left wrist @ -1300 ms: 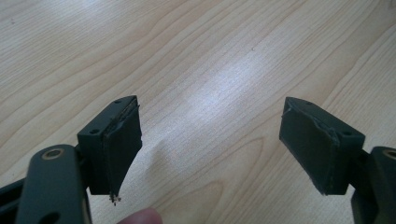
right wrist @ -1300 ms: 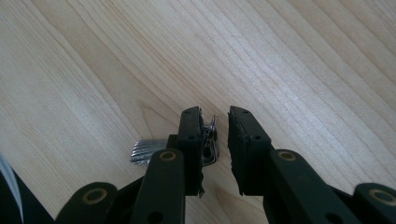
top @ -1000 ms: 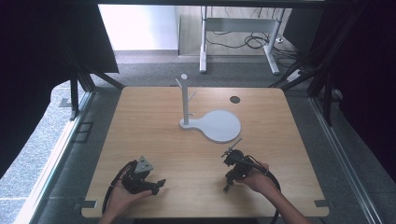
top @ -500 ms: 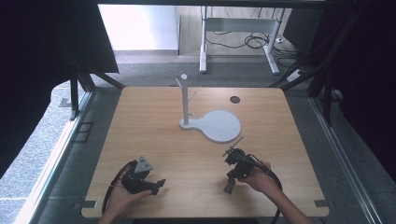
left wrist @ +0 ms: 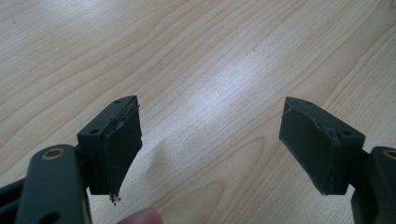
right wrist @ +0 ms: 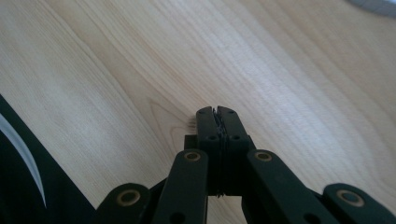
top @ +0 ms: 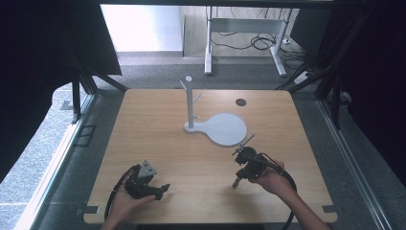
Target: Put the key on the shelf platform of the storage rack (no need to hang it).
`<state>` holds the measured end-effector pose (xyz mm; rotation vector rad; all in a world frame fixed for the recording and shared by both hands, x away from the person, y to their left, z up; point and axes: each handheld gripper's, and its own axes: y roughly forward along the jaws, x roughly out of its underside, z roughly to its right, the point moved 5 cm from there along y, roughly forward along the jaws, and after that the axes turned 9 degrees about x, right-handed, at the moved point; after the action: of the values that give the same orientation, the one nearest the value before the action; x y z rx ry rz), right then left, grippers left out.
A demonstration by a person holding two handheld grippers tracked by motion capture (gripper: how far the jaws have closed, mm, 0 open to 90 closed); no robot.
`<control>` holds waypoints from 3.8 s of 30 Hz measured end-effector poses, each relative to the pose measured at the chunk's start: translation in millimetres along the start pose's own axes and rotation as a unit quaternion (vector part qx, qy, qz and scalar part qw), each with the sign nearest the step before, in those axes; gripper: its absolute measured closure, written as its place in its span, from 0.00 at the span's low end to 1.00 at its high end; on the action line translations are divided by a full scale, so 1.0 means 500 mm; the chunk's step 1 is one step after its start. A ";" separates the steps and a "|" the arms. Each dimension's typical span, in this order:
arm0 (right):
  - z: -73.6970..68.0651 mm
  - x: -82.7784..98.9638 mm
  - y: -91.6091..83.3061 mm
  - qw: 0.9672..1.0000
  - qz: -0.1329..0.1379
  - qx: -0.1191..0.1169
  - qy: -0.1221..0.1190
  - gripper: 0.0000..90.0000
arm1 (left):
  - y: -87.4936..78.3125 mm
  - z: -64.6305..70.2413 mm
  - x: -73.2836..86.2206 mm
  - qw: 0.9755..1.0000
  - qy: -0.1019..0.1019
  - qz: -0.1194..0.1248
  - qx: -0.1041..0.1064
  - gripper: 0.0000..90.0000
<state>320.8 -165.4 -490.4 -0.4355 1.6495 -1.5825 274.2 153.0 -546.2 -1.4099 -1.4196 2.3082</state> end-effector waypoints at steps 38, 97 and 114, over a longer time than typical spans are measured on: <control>0.047 -0.037 -0.058 1.000 0.018 0.018 -0.001 1.00 | 0.003 0.001 0.001 1.000 0.000 -0.003 -0.001 0.24; 0.149 -0.166 -0.015 0.999 0.009 0.026 0.043 1.00 | -0.001 -0.007 0.002 1.000 -0.005 0.002 -0.001 0.24; 0.172 -0.205 0.001 0.998 0.009 0.017 0.064 1.00 | -0.003 -0.011 0.004 1.000 -0.008 0.001 -0.002 0.24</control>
<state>447.7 -149.9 -451.9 -0.3062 1.7153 -1.6527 276.4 158.6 -547.0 -1.3978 -1.4290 2.3249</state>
